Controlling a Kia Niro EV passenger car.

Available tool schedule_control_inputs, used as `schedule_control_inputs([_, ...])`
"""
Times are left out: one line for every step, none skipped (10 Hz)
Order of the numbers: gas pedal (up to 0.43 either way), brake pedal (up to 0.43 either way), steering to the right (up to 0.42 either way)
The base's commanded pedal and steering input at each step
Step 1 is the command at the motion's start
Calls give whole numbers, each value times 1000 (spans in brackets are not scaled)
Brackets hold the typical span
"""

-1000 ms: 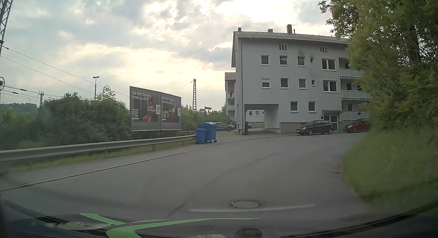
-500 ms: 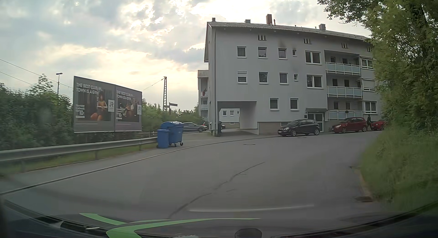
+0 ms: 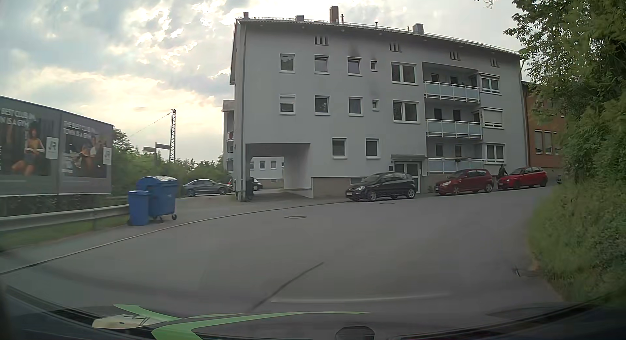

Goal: Follow the waypoints while adhering to traffic rules and regulations

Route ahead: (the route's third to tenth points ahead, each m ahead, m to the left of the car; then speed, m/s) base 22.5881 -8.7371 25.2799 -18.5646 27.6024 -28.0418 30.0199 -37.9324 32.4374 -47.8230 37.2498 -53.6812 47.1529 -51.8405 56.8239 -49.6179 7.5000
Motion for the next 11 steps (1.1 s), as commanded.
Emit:
schedule_control_inputs([47, 0, 214])
schedule_control_inputs([47, 0, 215])
schedule_control_inputs([47, 0, 216])
schedule_control_inputs([47, 0, 217])
schedule_control_inputs([47, 0, 217])
schedule_control_inputs([59, 0, 217])
schedule_control_inputs([87, 0, 217])
schedule_control_inputs([87, 0, 217])
schedule_control_inputs([87, 0, 217])
schedule_control_inputs([87, 0, 218])
schedule_control_inputs([98, 0, 220])
